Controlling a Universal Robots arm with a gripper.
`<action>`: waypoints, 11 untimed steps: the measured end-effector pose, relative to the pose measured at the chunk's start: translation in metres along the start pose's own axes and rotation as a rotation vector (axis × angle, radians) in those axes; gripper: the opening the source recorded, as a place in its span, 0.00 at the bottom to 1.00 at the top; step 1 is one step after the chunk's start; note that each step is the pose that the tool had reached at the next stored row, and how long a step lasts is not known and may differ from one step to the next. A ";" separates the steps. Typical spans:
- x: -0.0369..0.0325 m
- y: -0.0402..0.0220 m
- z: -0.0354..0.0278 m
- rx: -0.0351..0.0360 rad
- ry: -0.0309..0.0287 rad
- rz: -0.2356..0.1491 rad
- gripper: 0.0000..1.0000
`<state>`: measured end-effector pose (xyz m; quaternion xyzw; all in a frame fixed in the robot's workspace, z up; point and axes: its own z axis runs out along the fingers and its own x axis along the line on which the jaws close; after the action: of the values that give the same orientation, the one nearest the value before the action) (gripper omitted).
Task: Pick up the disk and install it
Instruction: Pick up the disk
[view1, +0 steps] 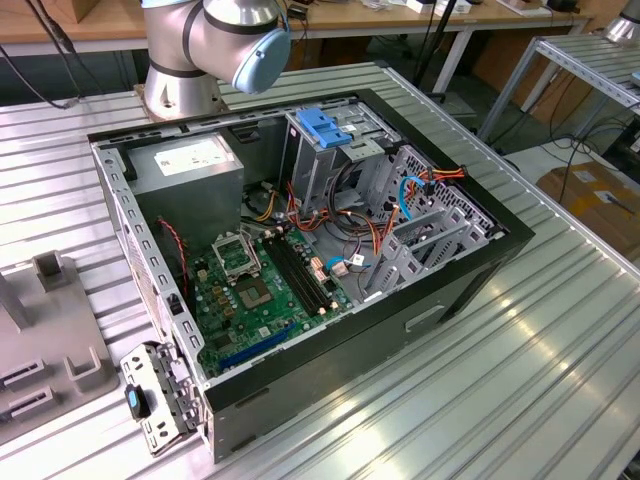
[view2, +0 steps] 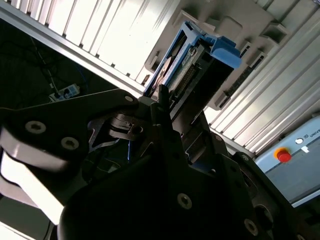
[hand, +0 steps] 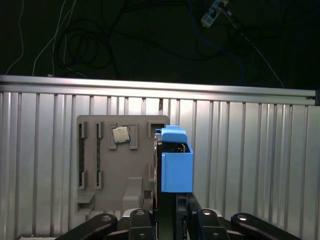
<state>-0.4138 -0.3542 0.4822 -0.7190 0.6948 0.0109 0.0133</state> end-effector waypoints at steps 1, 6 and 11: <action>0.0000 0.0000 -0.0006 0.0000 0.0000 0.000 0.35; 0.0000 0.0000 -0.0007 0.0000 0.0000 0.000 0.35; 0.0000 0.0000 -0.0009 0.0000 0.0000 0.000 0.35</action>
<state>-0.4138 -0.3542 0.4830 -0.7191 0.6947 0.0109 0.0133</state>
